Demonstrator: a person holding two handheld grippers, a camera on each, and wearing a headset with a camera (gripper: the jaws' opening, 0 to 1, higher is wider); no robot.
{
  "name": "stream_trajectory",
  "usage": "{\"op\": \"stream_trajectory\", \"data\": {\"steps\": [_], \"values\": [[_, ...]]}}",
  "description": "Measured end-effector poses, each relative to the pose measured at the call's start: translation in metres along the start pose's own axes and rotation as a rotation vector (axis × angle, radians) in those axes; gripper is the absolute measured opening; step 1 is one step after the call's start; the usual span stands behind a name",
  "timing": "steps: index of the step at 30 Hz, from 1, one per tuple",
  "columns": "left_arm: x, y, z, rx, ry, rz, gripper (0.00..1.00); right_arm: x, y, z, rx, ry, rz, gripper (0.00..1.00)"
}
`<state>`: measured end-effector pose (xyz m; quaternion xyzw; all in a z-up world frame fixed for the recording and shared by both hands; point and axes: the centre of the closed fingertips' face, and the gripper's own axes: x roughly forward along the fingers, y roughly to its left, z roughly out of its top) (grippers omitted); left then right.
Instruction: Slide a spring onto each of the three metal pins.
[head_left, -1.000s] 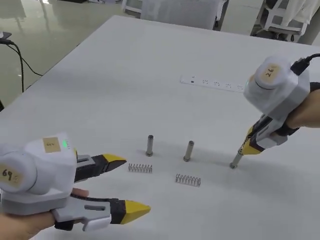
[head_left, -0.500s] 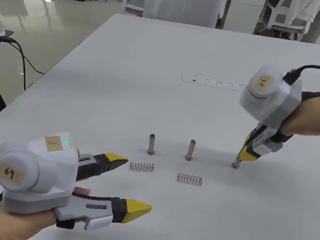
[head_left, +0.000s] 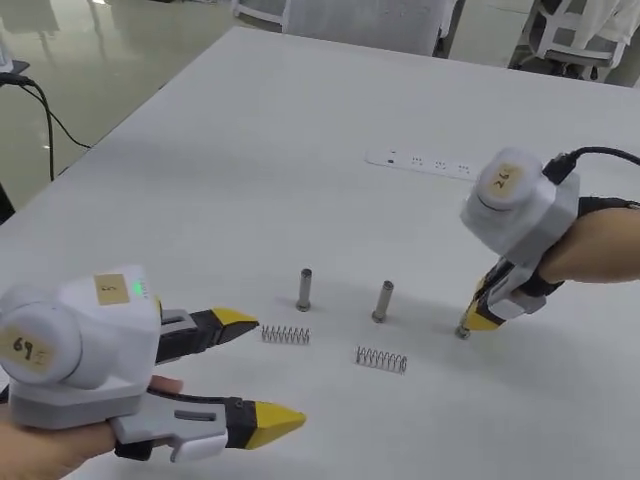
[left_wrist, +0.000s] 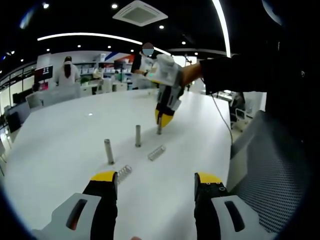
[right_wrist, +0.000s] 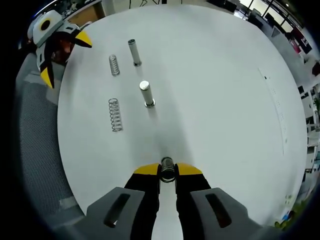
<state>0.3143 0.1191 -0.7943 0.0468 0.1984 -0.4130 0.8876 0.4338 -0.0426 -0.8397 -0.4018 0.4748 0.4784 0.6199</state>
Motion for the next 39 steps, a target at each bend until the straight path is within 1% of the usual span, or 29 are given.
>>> {"op": "stream_trajectory", "data": {"steps": [6,13,20,25,29,39], "values": [[0.000,-0.001,0.000,0.002,0.001,-0.001,0.57,0.003,0.003,0.009,-0.013,-0.001,0.002,0.08],[-0.001,0.000,0.001,0.002,-0.001,0.000,0.57,0.009,0.002,0.011,-0.024,0.007,0.006,0.08],[-0.001,-0.001,0.001,0.001,-0.002,-0.002,0.57,0.012,0.005,0.010,-0.024,0.009,0.012,0.09],[-0.001,-0.001,0.001,0.002,-0.003,-0.002,0.57,0.013,0.006,0.011,-0.017,-0.002,0.017,0.09],[-0.002,0.000,0.001,0.002,-0.004,-0.003,0.57,0.014,0.006,0.010,-0.018,0.002,0.017,0.09],[-0.002,0.000,0.000,0.000,-0.002,0.001,0.57,0.018,0.007,0.008,-0.019,-0.005,0.018,0.16]]}}
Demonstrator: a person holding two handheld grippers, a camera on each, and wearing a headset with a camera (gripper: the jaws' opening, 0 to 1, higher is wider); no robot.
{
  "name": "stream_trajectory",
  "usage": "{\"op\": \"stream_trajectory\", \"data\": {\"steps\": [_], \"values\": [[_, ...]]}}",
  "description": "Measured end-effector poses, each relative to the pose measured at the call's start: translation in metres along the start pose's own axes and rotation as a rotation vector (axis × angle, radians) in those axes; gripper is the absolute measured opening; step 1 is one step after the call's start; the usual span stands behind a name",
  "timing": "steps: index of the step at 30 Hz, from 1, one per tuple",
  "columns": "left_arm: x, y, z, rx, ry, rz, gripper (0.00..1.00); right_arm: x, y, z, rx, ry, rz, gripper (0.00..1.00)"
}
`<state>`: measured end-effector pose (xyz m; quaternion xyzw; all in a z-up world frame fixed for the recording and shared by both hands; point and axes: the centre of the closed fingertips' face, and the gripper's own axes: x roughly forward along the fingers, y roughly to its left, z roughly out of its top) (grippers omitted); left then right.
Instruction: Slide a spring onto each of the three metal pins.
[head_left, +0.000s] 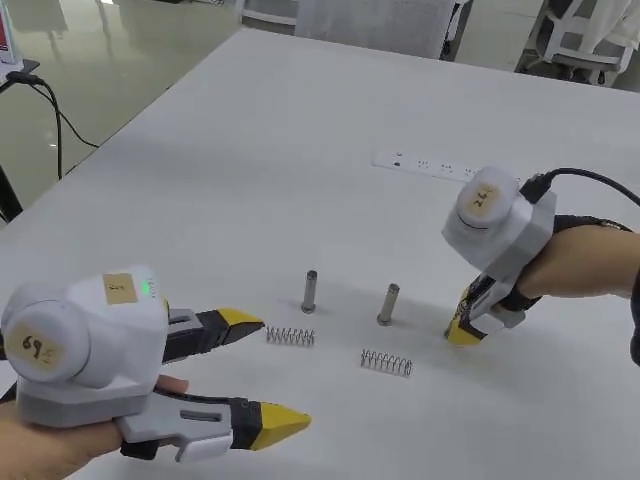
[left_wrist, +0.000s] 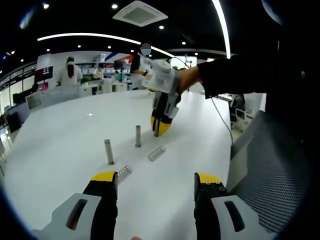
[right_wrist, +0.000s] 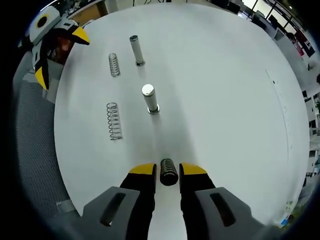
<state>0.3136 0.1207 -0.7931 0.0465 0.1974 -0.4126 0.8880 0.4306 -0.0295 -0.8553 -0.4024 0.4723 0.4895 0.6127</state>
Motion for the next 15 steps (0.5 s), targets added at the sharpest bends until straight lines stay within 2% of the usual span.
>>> {"op": "stream_trajectory", "data": {"steps": [15], "values": [[0.001,-0.001,0.002,0.005,-0.002,0.000,0.57,-0.004,0.000,-0.015,0.023,-0.002,-0.015,0.18]]}}
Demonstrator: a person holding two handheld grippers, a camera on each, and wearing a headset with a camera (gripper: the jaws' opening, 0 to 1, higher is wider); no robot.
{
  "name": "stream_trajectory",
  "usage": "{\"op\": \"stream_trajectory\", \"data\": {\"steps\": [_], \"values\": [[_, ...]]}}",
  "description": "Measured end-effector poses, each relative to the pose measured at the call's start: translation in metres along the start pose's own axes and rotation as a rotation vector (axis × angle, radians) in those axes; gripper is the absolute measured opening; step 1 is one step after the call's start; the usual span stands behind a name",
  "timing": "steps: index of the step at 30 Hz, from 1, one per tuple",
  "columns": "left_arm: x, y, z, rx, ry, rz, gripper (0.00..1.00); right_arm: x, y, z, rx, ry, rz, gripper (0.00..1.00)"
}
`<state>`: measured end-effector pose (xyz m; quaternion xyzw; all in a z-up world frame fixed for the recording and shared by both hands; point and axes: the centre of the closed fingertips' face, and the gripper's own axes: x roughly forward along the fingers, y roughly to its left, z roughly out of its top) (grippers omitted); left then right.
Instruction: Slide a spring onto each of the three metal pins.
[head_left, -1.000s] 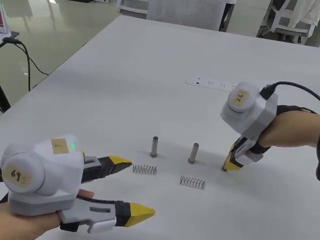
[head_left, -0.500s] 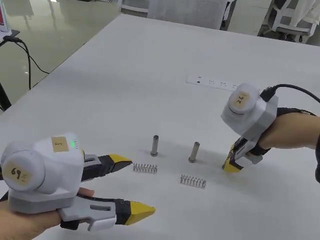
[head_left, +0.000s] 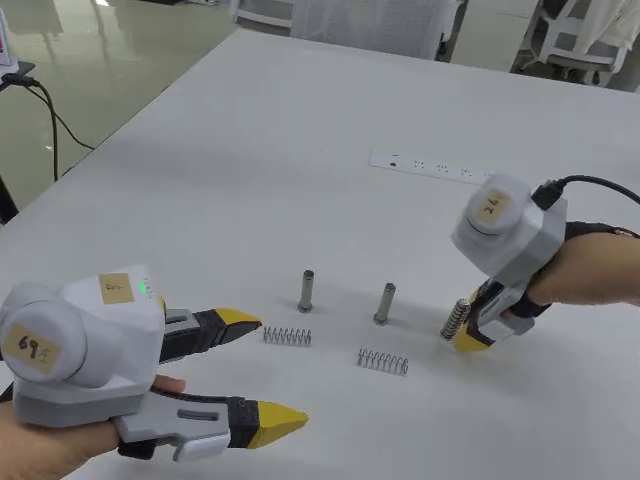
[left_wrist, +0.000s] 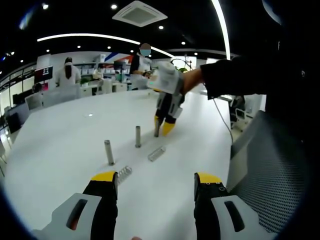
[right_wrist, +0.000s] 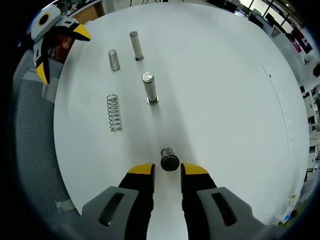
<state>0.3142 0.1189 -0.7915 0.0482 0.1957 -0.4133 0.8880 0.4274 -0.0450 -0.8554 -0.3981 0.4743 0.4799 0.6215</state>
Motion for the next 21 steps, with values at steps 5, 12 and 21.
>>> {"op": "stream_trajectory", "data": {"steps": [5,12,21], "values": [[0.000,-0.001,0.000,0.002,-0.001,-0.002,0.57,0.000,0.002,-0.007,0.012,0.001,-0.002,0.18],[0.001,-0.002,0.000,0.004,0.000,-0.008,0.57,0.001,0.005,-0.014,0.019,0.003,0.000,0.18],[0.001,-0.003,0.000,0.008,0.001,-0.012,0.57,0.001,0.013,-0.020,0.028,-0.001,0.006,0.18]]}}
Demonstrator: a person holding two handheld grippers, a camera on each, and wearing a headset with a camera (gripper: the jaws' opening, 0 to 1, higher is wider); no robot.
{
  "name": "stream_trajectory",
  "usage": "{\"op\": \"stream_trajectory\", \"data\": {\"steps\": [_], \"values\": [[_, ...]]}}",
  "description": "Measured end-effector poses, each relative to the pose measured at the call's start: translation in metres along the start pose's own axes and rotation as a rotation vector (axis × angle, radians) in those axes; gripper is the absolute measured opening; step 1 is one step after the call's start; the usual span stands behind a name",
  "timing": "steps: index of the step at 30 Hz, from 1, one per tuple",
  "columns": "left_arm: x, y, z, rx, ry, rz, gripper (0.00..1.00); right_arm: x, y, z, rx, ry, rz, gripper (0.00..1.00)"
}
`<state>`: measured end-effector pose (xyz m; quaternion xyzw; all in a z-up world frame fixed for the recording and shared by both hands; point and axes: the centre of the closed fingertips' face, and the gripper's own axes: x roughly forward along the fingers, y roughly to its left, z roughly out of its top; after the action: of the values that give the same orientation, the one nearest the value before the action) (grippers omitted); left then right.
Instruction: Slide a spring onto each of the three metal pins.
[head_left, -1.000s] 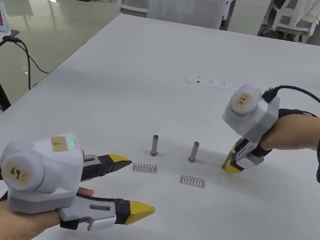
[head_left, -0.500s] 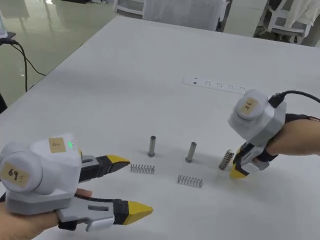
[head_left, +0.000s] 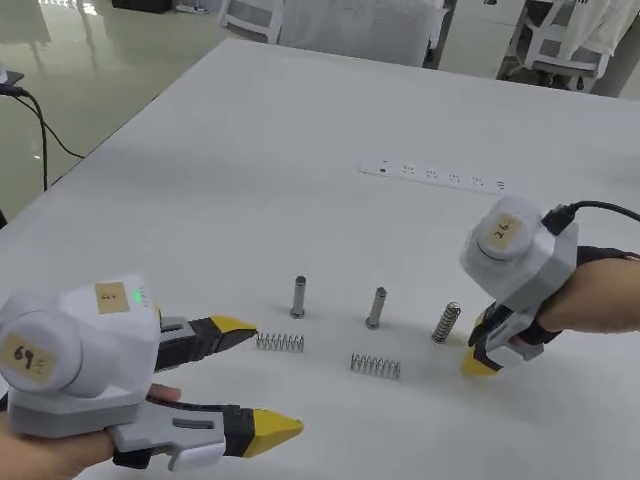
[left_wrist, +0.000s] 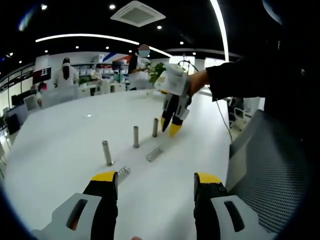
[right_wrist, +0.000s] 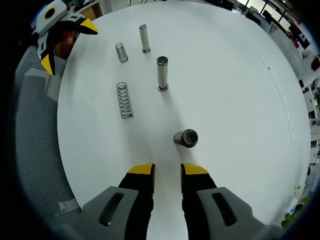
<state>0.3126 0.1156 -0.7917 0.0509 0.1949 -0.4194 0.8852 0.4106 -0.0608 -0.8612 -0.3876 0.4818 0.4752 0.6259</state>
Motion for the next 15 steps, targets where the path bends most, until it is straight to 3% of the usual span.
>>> {"op": "stream_trajectory", "data": {"steps": [15], "values": [[-0.001,-0.001,-0.001,0.008,0.005,-0.002,0.56,0.001,0.027,0.004,-0.002,-0.026,0.035,0.18]]}}
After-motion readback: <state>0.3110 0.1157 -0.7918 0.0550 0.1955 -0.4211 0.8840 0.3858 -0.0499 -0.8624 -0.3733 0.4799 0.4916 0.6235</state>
